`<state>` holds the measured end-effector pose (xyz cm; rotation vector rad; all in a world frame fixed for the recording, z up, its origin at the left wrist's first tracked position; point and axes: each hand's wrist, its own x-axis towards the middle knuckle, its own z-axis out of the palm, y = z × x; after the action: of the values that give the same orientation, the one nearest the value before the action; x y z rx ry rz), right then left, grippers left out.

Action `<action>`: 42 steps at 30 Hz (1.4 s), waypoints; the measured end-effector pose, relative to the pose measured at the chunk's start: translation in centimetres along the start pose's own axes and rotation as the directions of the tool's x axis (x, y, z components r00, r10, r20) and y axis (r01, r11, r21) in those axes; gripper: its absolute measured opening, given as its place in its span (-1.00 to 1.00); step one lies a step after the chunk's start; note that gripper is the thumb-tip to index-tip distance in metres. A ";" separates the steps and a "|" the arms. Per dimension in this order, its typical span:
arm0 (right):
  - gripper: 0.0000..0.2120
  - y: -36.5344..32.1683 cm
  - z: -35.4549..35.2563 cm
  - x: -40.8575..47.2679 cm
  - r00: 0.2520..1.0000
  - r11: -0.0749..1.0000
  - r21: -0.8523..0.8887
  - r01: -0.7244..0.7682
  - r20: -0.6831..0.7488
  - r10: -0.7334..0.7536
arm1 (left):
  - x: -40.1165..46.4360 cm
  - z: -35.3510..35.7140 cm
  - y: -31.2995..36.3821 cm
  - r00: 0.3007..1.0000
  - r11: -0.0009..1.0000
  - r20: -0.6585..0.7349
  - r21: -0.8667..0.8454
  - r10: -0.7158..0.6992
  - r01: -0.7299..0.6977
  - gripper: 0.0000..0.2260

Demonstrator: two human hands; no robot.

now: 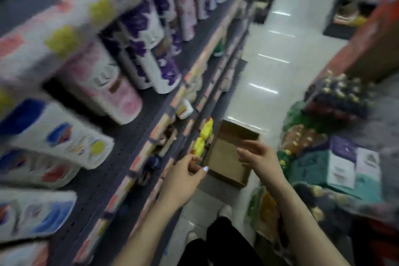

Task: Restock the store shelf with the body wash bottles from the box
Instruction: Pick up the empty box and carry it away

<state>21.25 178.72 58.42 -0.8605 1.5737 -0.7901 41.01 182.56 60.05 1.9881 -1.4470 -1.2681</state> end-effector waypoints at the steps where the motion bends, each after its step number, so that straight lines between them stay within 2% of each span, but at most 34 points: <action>1: -0.73 1.3 -1.5 0.6 0.996 0.997 0.012 -0.074 -0.054 0.074 | 1.6 1.3 -0.2 0.998 1.000 0.054 0.014 -0.017 0.016 -0.73; 4: -0.73 5.2 -4.8 3.4 0.952 0.968 0.042 -0.247 -0.174 0.250 | 6.7 5.2 -0.6 0.972 0.989 0.194 0.095 -0.131 0.115 -0.78; 6: -0.74 7.8 -6.2 6.4 0.916 0.936 0.052 -0.348 -0.194 0.351 | 10.6 7.8 -0.7 0.956 0.977 0.221 0.134 -0.190 0.164 -0.81; 9: -0.80 11.5 -7.1 11.5 0.860 0.879 0.058 -0.473 -0.185 0.475 | 16.6 11.5 -0.6 0.941 0.965 0.212 0.085 -0.262 0.249 -0.78; 11: -0.81 14.1 -7.6 15.3 0.825 0.846 0.126 -0.518 -0.188 0.533 | 20.3 13.8 -1.1 0.938 0.954 0.180 0.107 -0.297 0.281 -0.72; 13: -0.83 16.0 -8.2 19.0 0.761 0.781 0.283 -0.557 -0.201 0.616 | 24.2 16.1 -2.4 0.931 0.946 0.178 0.123 -0.319 0.301 -0.68; 15: -0.90 19.0 -8.3 22.5 0.708 0.740 0.361 -0.568 -0.245 0.662 | 27.9 18.4 -4.4 0.918 0.932 0.191 0.175 -0.347 0.316 -0.68; 17: -0.85 22.9 -7.9 25.9 0.666 0.739 0.344 -0.579 -0.323 0.672 | 32.1 20.7 -7.4 0.899 0.912 0.206 0.230 -0.387 0.341 -0.68; 20: -0.71 28.8 -7.1 31.0 0.617 0.721 0.291 -0.629 -0.378 0.691 | 38.2 25.3 -13.0 0.895 0.906 0.191 0.221 -0.404 0.362 -0.58; 23: -0.65 34.8 -6.2 36.2 0.631 0.730 0.249 -0.636 -0.377 0.678 | 43.5 29.7 -16.8 0.902 0.910 0.174 0.210 -0.395 0.358 -0.61; 26: -0.57 41.1 -5.1 41.3 0.663 0.764 0.186 -0.617 -0.399 0.633 | 48.6 33.9 -21.8 0.929 0.935 0.169 0.196 -0.328 0.294 -0.46; 28: -0.49 44.9 -4.3 43.9 0.681 0.774 0.115 -0.623 -0.408 0.608 | 50.9 36.1 -25.7 0.937 0.922 0.117 0.251 -0.330 0.294 -0.36; 31: -0.32 48.9 -3.6 46.4 0.716 0.787 0.030 -0.616 -0.395 0.575 | 52.5 38.3 -28.8 0.921 0.863 0.027 0.361 -0.389 0.354 -0.34; 33: -0.25 50.8 -3.2 47.7 0.732 0.786 0.008 -0.619 -0.357 0.580 | 53.1 39.4 -30.2 0.928 0.827 -0.031 0.445 -0.370 0.344 -0.35; 35: -0.31 52.0 -2.8 48.7 0.734 0.771 -0.035 -0.636 -0.336 0.591 | 53.1 40.4 -30.8 0.942 0.795 -0.092 0.514 -0.322 0.322 -0.41; 38: -0.57 53.6 -2.3 49.4 0.722 0.756 -0.108 -0.646 -0.408 0.558 | 52.8 41.2 -30.5 0.955 0.745 -0.178 0.598 -0.236 0.296 -0.45; 42: -0.61 53.6 -3.0 49.1 0.711 0.740 -0.119 -0.661 -0.416 0.568 | 52.6 39.8 -31.1 0.968 0.703 -0.226 0.671 -0.109 0.236 -0.41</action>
<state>6.64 163.93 -11.32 -0.3033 2.1620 -0.2406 28.92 156.02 -6.75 2.6864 -1.8636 -0.5984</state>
